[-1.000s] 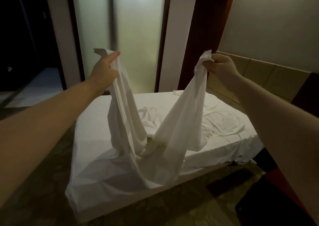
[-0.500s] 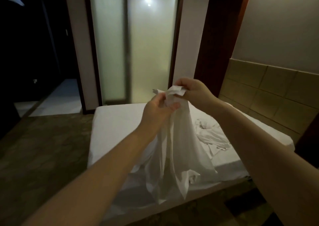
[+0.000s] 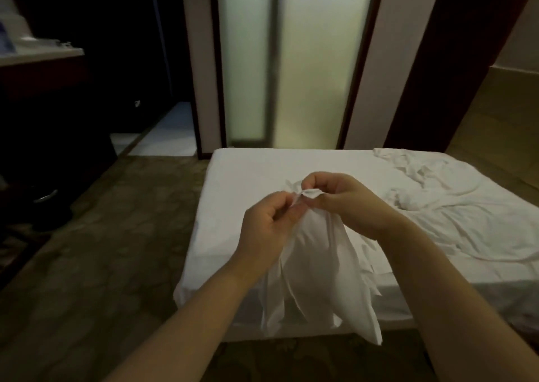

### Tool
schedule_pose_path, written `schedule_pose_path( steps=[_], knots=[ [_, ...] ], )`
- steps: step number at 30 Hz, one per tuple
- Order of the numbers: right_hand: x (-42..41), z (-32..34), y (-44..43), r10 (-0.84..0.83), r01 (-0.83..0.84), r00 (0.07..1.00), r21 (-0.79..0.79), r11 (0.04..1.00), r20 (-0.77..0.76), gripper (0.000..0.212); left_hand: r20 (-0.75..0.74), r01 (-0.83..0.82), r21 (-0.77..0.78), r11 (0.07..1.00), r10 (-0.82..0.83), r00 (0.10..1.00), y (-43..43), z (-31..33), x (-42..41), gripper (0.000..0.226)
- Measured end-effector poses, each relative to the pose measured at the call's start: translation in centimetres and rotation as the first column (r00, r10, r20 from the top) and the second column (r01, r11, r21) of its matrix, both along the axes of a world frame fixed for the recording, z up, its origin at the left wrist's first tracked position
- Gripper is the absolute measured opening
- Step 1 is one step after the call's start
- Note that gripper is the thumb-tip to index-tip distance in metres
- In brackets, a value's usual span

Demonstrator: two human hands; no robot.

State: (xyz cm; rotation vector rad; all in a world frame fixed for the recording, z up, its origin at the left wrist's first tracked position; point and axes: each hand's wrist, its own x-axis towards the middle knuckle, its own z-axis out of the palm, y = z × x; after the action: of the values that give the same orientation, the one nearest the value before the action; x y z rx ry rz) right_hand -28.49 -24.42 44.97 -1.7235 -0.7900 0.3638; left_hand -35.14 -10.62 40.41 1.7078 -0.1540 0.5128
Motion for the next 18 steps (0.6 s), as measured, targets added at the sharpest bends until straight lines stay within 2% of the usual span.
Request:
schedule_pose_path(
  steps=[3, 5, 9, 12, 15, 18],
  knots=[
    [0.8, -0.9, -0.8, 0.072, -0.072, 0.996, 0.006, 0.997, -0.045, 0.007, -0.075, -0.021, -0.019, 1.0, 0.019, 0.997, -1.6, -1.0, -0.4, 0.016],
    [1.3, -1.7, -1.7, 0.077, -0.075, 0.994, 0.027, 0.997, -0.078, 0.007, -0.16, -0.092, -0.061, 0.994, 0.081, 0.984, -2.9, -1.7, -0.4, 0.01],
    [2.1, -4.6, -2.6, -0.008, 0.024, 0.993, 0.126, 0.992, -0.121, 0.01, -0.245, -0.294, -0.101, 0.951, 0.262, 0.933, -5.3, -2.7, -0.6, 0.018],
    [2.0, -6.5, -2.4, 0.023, 0.021, 0.983, 0.231, 0.973, -0.184, 0.013, -0.203, -0.406, -0.097, 0.909, 0.382, 0.902, -6.5, -3.0, -1.1, 0.026],
    [2.4, -6.8, -2.5, 0.183, -0.081, 0.932, 0.313, 0.946, -0.311, 0.018, -0.152, -0.445, -0.094, 0.891, 0.429, 0.891, -7.2, -3.3, -1.0, 0.029],
    [3.1, -6.6, -2.8, 0.25, -0.133, 0.924, 0.37, 0.919, -0.289, 0.012, -0.087, -0.426, -0.075, 0.902, 0.419, 0.904, -7.5, -3.5, -0.3, 0.021]
  ],
)
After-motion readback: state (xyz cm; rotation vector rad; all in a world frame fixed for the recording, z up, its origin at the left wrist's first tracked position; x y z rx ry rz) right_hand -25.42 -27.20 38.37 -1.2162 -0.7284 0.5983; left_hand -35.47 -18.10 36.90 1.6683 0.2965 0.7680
